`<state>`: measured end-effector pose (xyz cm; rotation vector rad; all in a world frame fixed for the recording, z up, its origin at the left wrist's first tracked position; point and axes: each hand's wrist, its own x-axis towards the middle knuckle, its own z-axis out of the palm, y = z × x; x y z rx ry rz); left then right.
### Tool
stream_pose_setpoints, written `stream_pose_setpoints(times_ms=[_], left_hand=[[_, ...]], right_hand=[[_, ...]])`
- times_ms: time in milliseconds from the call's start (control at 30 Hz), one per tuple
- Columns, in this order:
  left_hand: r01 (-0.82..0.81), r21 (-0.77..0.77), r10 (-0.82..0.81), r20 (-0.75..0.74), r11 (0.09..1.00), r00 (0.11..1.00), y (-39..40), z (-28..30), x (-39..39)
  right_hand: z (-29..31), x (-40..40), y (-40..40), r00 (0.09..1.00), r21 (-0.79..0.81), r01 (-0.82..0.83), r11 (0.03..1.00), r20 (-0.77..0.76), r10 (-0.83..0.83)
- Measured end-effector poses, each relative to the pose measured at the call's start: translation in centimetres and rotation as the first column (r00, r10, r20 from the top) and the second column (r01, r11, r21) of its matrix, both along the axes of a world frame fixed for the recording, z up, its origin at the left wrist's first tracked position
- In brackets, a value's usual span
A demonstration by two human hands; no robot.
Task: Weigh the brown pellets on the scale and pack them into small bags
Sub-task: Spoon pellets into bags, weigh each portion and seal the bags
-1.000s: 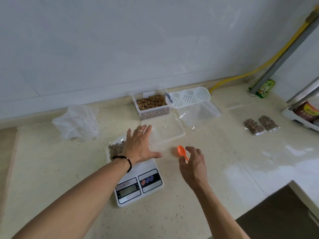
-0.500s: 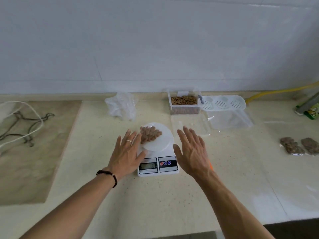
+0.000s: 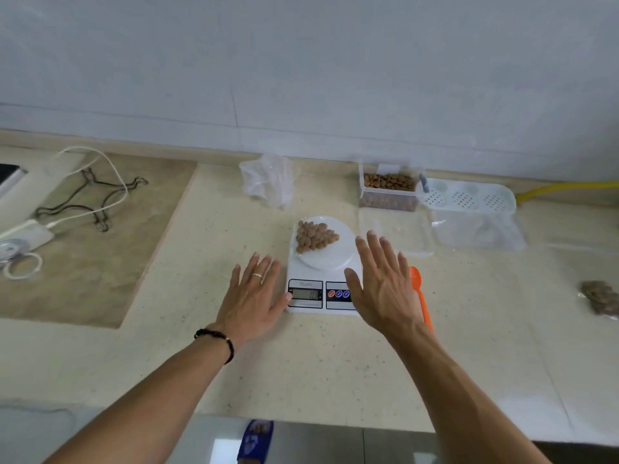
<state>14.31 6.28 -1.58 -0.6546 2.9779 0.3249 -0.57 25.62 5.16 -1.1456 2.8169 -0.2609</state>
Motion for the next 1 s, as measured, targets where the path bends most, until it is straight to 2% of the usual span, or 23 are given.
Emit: stream_pose_setpoints(times_ms=[267, 433, 500, 600, 767, 933, 1000], left_hand=[[0.012, 0.021, -0.010, -0.055, 1.000, 0.998, -0.2, 0.9, -1.4], [0.096, 0.034, -0.093, -0.074, 0.995, 0.993, -0.7, 2.3, -5.5], [0.138, 0.039, -0.135, -0.067, 0.990, 0.989, -1.0, 2.8, -8.0], [0.219, 0.059, -0.213, -0.087, 0.974, 0.973, -1.1, 3.3, -12.0], [0.329, 0.057, -0.327, -0.044, 0.943, 0.944, -1.1, 2.9, -17.4], [0.409, 0.117, -0.407, -0.044, 0.905, 0.912, -1.5, 2.5, -20.3], [0.407, 0.135, -0.403, -0.059, 0.903, 0.913, -1.7, 2.8, -20.9]], right_hand=[[-0.1, -1.0, 0.2, 0.996, -0.102, 0.061, 0.993, 0.066, -0.054], [-0.6, -3.0, 0.7, 0.956, -0.214, 0.246, 0.945, 0.217, -0.199], [-0.5, -4.0, 0.6, 0.893, -0.260, 0.387, 0.884, 0.345, -0.289], [-0.5, -5.3, 0.5, 0.715, -0.293, 0.636, 0.714, 0.571, -0.403], [-2.2, -6.7, -0.7, 0.450, -0.175, 0.825, 0.538, 0.778, -0.438], [-3.2, -7.7, -2.1, 0.366, -0.157, 0.860, 0.486, 0.852, -0.373], [-3.0, -8.1, -2.5, 0.385, -0.186, 0.861, 0.473, 0.847, -0.368]])
